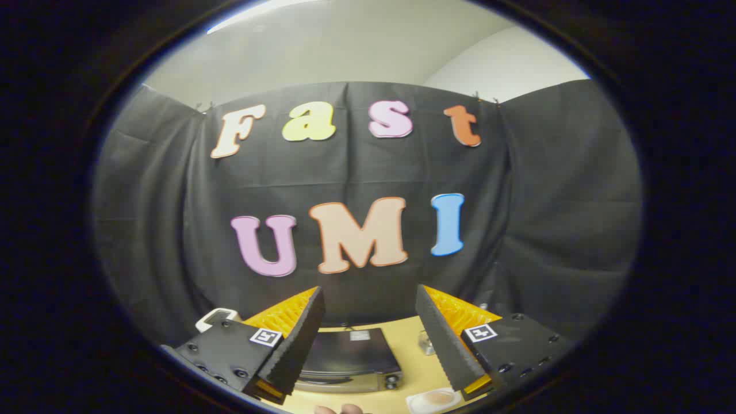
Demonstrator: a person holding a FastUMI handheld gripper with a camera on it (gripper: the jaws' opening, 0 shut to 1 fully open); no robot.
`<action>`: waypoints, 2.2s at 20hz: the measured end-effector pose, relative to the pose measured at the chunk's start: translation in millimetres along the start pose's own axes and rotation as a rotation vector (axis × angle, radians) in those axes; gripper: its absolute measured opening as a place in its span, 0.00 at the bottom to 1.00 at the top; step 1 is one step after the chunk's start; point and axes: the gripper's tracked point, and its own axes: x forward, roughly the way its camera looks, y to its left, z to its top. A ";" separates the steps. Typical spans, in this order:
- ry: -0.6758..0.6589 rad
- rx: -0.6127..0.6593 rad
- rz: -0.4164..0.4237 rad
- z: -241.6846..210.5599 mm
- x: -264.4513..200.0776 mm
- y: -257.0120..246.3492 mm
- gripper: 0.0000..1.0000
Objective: Open the toaster oven, put the food inside, and close the toaster oven door.
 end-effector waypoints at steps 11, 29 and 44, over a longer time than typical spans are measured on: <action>0.068 -0.131 -0.053 -27.2 10.8 10.5 1.00; -0.058 -0.008 -0.090 33.3 26.7 -1.0 1.00; -0.026 0.027 -0.030 -12.5 39.8 26.1 1.00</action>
